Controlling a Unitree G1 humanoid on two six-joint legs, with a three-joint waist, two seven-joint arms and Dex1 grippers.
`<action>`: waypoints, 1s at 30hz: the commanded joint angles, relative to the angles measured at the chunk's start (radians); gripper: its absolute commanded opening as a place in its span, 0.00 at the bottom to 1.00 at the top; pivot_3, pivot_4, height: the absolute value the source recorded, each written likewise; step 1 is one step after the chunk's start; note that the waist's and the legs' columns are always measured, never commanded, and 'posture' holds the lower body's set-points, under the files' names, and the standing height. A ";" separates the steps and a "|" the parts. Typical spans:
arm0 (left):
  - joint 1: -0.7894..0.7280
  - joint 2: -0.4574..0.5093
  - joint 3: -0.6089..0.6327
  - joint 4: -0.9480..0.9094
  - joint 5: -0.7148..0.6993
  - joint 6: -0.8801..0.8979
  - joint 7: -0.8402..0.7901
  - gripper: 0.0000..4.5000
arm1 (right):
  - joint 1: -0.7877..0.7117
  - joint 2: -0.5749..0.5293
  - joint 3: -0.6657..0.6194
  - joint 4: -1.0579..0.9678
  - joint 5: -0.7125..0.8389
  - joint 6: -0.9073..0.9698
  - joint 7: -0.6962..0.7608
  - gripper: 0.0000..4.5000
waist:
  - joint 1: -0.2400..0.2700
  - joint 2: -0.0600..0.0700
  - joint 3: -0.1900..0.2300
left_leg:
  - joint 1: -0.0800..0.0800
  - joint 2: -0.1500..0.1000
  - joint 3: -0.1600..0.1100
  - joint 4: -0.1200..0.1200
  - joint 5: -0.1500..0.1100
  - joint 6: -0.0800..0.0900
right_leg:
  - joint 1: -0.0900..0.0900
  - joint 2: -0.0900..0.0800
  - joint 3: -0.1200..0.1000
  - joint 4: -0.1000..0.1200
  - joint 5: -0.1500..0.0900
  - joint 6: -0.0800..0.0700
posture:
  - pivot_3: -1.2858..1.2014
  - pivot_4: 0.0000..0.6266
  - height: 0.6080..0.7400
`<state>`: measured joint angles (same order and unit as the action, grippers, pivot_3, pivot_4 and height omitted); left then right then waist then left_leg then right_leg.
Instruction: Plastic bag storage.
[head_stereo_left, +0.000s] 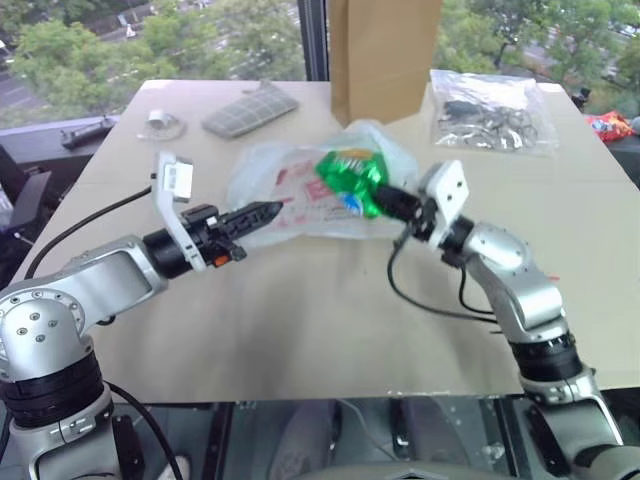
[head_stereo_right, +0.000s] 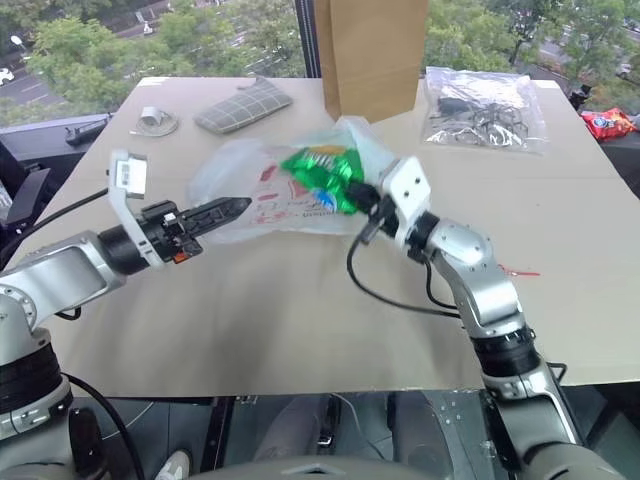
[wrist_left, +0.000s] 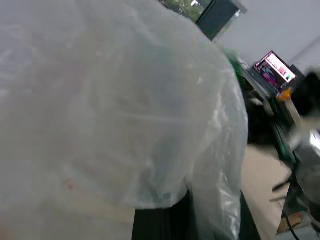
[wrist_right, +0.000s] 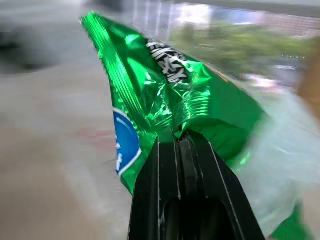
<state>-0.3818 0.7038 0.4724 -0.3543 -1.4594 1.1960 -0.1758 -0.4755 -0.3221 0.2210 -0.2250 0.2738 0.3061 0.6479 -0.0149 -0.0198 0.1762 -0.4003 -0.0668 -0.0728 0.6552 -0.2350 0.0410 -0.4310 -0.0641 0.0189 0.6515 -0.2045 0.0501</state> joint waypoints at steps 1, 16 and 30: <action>-0.024 0.021 -0.020 -0.022 -0.050 -0.035 0.000 0.01 | -0.036 -0.001 0.055 0.023 -0.119 -0.030 -0.040 0.00 | -0.002 0.000 0.000 | 0.001 0.000 0.001 -0.001 0.000 0.000 | 0.000 0.000 0.000 0.000 0.000 0.000 | 0.52 0.24 1.00; 0.057 -0.004 -0.144 -0.131 -0.123 -0.149 0.048 0.00 | -0.362 0.286 0.165 0.591 -0.431 -0.090 -0.283 0.24 | 0.003 0.000 0.000 | 0.000 0.001 -0.002 -0.007 0.002 -0.004 | 0.000 0.004 -0.002 -0.008 0.001 -0.003 | 0.52 0.24 1.00; 0.044 -0.037 -0.186 -0.070 -0.048 -0.243 0.065 0.00 | 0.021 -0.141 -0.276 -0.445 0.118 0.504 0.048 0.67 | 0.005 0.000 0.000 | 0.000 0.002 -0.003 -0.008 0.002 -0.003 | 0.001 0.002 -0.003 -0.008 0.001 -0.003 | 0.52 0.24 1.00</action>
<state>-0.3176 0.6657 0.2875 -0.4120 -1.5125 0.9746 -0.1030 -0.4690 -0.4287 0.0427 -0.5807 0.3096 0.7310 0.6768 -0.0096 -0.0196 0.1767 -0.4003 -0.0647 -0.0760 0.6477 -0.2332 0.0381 -0.4298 -0.0624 0.0158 0.6430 -0.2035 0.0474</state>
